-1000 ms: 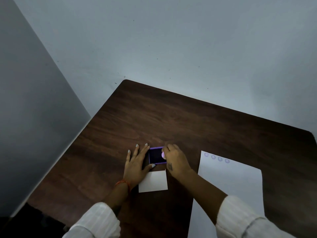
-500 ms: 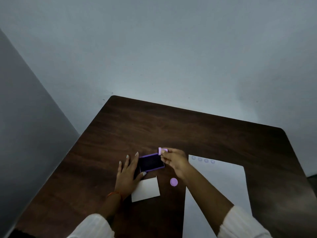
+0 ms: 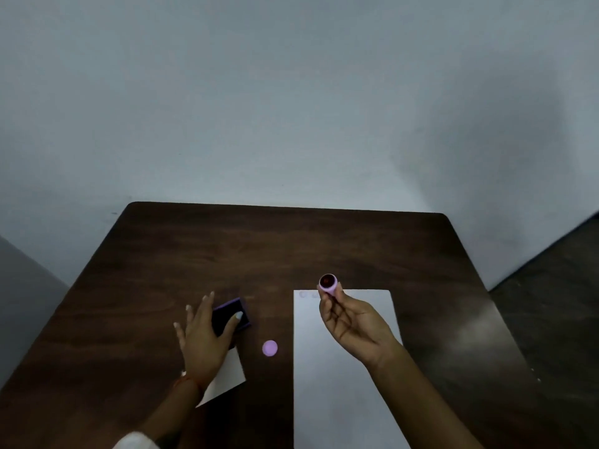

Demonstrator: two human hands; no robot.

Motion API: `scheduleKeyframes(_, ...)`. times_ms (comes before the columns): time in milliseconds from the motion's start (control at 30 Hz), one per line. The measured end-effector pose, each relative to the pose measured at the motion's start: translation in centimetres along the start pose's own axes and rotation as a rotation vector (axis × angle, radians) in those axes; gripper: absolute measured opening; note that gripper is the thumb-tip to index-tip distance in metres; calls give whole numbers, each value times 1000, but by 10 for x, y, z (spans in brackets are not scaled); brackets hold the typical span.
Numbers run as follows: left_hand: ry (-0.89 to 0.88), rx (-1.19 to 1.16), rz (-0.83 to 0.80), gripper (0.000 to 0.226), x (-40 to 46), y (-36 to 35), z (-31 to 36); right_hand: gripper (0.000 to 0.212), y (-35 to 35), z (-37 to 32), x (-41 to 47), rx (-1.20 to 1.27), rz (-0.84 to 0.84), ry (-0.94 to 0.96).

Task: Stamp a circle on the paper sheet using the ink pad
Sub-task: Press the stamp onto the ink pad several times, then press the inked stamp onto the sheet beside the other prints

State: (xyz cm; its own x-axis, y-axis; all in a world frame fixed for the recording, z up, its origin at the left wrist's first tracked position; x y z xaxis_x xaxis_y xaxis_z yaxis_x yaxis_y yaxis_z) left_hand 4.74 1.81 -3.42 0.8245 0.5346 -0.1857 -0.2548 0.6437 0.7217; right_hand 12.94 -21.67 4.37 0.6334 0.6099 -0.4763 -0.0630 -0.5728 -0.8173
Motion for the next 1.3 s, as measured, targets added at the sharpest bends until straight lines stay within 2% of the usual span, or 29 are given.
scheduleKeyframes(133, -173, 59, -111, 72, 4, -34, 54, 50, 19, -18, -10, 41, -20, 29)
scheduleKeyframes(233, -287, 148, -202, 73, 8, -59, 84, 51, 32, -29, -11, 51, -10, 52)
scheduleKeyframes(333, -376, 221, -326, 82, 9, -80, 104, 70, 45, -39, -8, 68, -24, 75)
scheduleKeyframes(367, -403, 249, -345, 90, 10, -86, 109, 68, 49, -44, -7, 58, -16, 90)
scheduleKeyframes(433, -440, 298, -360, 104, 12, -95, 116, 50, 55, -54, -6, 5, 40, 127)
scheduleKeyframes(500, -469, 351, -369, 106, 15, -105, 121, 26, 65, -66, -1, -145, 192, 198)
scheduleKeyframes(633, -513, 428, -381, 106, 24, -123, 127, 21, 79, -80, 11, -705, 549, 357)
scheduleKeyframes(800, -513, 523, -437, 104, 30, -136, 127, 7, 71, -76, 38, -1336, 653, 390)
scheduleKeyframes(900, -530, 566, -451, 109, 33, -139, 126, 17, 65, -74, 47, -1648, 551, 499)
scheduleKeyframes(1000, -537, 578, -432, 99, 33, -139, 125, 31, 66, -72, 57, -1921, 418, 352)
scheduleKeyframes(1067, -544, 585, -421, 95, 34, -139, 124, 35, 69, -71, 62, -2055, 410, 286)
scheduleKeyframes(1300, -583, 569, -399, 112, 35, -142, 123, 34, 68, -69, 67, -2191, 358, 242)
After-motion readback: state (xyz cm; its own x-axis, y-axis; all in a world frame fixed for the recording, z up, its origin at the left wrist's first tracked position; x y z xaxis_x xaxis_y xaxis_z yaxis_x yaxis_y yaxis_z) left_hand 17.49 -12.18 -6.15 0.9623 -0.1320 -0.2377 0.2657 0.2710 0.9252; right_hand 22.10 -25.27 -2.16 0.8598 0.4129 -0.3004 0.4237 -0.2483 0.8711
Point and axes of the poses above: each hand's wrist, its own x-axis towards the middle knuckle, its own y-axis out of the back of the hand, z = x × y, the point moved 4 cm from there along x, towards the middle knuckle, and after that the axes turned 9 degrees about -z, right-handed, at the moved point
